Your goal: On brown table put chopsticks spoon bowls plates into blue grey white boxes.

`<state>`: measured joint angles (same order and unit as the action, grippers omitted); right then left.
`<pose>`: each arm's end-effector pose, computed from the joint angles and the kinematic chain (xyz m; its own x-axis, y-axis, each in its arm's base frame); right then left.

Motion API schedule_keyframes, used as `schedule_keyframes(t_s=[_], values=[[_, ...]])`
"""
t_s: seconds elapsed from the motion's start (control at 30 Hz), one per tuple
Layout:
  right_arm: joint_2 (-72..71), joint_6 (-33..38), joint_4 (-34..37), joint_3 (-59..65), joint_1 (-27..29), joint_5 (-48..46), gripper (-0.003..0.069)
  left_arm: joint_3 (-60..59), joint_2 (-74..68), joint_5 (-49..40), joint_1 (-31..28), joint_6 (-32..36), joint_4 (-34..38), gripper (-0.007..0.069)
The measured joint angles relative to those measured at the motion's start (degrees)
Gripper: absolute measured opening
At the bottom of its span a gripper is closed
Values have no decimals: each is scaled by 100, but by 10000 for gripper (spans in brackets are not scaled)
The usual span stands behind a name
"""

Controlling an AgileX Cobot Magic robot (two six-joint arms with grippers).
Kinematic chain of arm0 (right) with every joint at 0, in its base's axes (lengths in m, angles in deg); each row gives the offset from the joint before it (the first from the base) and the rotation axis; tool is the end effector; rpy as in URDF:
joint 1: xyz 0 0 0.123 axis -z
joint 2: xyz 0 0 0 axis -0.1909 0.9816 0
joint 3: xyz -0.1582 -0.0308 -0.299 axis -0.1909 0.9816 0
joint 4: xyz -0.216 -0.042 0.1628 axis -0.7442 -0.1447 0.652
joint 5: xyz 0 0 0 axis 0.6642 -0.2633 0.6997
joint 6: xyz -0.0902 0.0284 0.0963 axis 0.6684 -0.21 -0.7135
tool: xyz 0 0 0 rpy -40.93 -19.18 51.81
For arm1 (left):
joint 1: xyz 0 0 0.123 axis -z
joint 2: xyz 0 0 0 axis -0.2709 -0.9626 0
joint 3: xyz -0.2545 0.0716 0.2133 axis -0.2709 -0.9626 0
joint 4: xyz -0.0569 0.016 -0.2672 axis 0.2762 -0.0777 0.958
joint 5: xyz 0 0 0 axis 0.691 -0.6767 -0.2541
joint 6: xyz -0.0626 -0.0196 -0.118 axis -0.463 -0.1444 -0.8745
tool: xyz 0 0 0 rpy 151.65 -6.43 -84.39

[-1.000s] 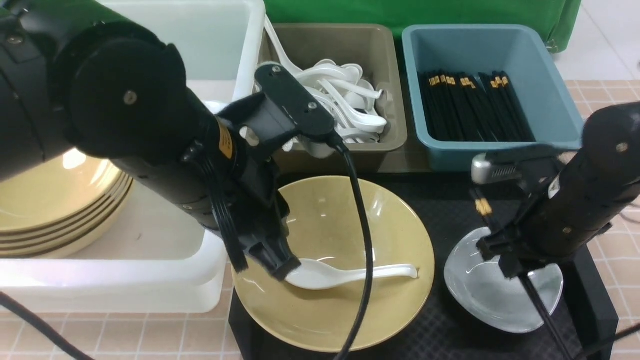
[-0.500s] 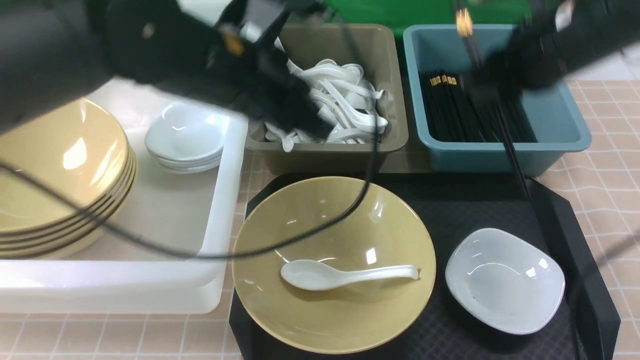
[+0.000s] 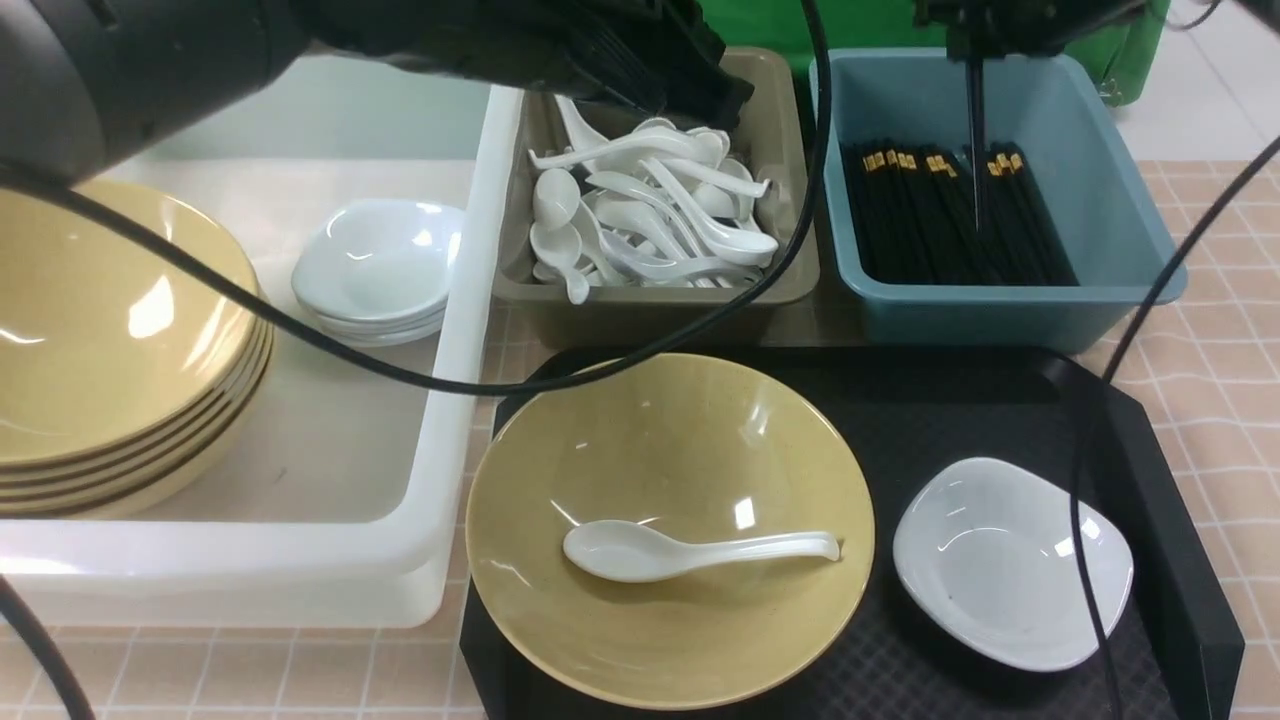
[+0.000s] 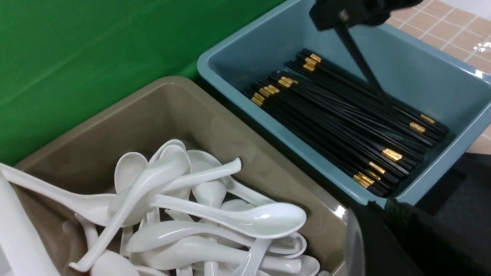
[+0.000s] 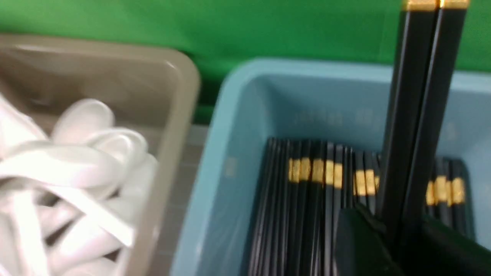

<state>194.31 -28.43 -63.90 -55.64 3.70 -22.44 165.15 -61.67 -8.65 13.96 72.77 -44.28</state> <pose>0.5959 0.0820 0.3040 -0.6885 0.0160 -0.7250 -0.0863 0.9908 0.1038 0.3852 -0.2407 0.3986 -0.2838 0.3866 -0.8775 0.6638 0.7396 0.1112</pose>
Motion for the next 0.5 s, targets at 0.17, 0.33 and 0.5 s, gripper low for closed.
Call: schedule_keyframes(t_s=[0.17, 0.33, 0.5], values=[[346, 0, 0, -49, 32, -785, 223, 0, 5, -217, 0, 0, -24, 4], [267, 443, 67, -391, 37, -1689, 335, 0, 323, -800, -133, 0, -112, 4], [-142, 1347, 395, -788, -62, -2640, 365, -234, 1175, -1505, -644, 0, -128, 4]])
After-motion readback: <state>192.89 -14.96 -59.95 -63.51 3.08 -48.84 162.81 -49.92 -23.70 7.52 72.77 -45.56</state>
